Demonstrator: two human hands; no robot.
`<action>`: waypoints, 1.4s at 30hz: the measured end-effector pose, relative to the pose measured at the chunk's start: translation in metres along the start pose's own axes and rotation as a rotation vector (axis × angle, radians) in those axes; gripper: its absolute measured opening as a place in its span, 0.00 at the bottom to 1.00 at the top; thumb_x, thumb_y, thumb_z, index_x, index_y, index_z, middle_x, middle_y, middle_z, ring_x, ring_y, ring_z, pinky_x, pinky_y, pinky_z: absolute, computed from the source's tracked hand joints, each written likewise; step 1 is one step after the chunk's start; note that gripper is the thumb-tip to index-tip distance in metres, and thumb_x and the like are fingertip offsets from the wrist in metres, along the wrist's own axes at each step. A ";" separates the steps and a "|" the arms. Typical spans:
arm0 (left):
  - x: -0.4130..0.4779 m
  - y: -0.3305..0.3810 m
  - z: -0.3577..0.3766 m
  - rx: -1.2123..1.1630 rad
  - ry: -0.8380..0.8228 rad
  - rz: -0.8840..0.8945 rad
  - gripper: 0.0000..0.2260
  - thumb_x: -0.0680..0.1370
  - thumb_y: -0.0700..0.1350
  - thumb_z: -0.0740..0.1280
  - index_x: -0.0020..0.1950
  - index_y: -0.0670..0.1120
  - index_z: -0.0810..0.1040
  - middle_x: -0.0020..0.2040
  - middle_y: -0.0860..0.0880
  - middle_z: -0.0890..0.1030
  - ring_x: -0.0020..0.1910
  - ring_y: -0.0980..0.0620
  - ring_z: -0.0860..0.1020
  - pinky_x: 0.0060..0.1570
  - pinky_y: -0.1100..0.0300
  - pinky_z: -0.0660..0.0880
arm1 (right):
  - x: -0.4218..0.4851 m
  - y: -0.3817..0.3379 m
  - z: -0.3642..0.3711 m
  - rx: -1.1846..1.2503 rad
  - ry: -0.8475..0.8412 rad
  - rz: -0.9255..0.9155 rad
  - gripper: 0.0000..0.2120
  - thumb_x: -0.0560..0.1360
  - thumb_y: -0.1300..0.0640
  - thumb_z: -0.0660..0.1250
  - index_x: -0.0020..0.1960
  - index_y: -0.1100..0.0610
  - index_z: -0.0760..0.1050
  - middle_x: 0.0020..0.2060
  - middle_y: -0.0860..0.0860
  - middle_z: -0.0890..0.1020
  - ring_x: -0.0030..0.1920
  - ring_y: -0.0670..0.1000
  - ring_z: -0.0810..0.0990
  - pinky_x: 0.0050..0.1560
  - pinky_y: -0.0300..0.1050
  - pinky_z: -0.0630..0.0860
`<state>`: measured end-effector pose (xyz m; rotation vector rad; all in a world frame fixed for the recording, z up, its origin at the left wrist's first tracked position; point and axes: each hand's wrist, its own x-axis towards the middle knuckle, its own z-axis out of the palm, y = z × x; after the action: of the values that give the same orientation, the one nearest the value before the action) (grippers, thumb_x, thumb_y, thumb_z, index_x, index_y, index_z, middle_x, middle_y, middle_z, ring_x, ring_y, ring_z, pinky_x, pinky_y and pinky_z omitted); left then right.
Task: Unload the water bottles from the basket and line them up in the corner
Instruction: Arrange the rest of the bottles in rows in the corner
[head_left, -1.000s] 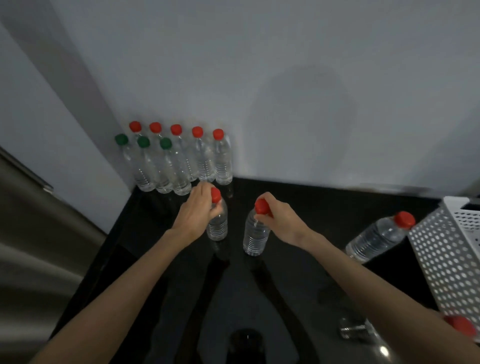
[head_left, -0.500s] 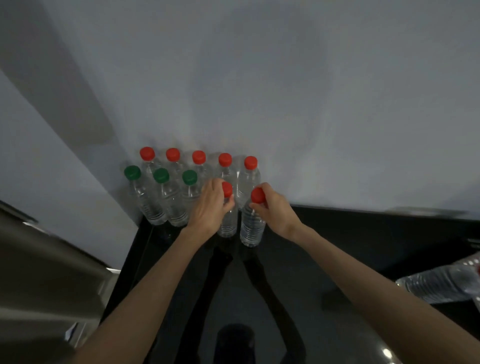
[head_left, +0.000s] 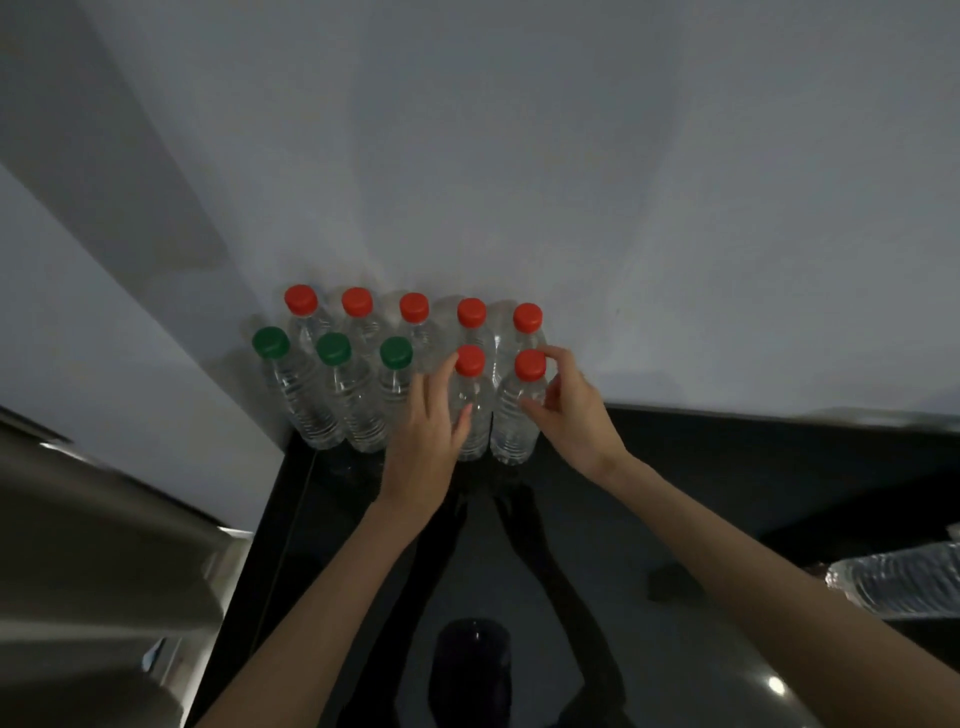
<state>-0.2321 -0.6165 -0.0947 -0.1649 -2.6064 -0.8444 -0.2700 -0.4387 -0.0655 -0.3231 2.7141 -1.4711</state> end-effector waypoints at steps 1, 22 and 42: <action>-0.012 0.001 -0.001 -0.074 -0.002 -0.070 0.21 0.79 0.45 0.65 0.69 0.49 0.62 0.55 0.48 0.74 0.42 0.57 0.76 0.40 0.65 0.75 | -0.005 0.006 0.003 0.019 0.012 0.022 0.26 0.74 0.58 0.70 0.67 0.51 0.62 0.43 0.44 0.70 0.39 0.42 0.73 0.42 0.29 0.72; -0.019 -0.030 0.082 -1.327 -0.164 -1.358 0.27 0.80 0.55 0.58 0.72 0.37 0.65 0.69 0.36 0.71 0.68 0.43 0.70 0.60 0.58 0.70 | -0.015 0.064 0.067 0.158 0.037 0.227 0.30 0.76 0.45 0.65 0.69 0.38 0.50 0.68 0.54 0.67 0.59 0.51 0.78 0.51 0.46 0.76; -0.044 0.018 0.009 -1.055 -0.405 -1.159 0.17 0.80 0.47 0.63 0.68 0.47 0.71 0.65 0.49 0.77 0.62 0.48 0.75 0.65 0.51 0.70 | -0.068 0.023 -0.012 0.015 0.072 0.021 0.18 0.78 0.60 0.64 0.67 0.49 0.71 0.58 0.45 0.76 0.59 0.47 0.76 0.56 0.34 0.69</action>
<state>-0.1906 -0.5967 -0.1093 1.0784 -2.0761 -2.7083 -0.2084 -0.4030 -0.0825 -0.2443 2.7511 -1.5260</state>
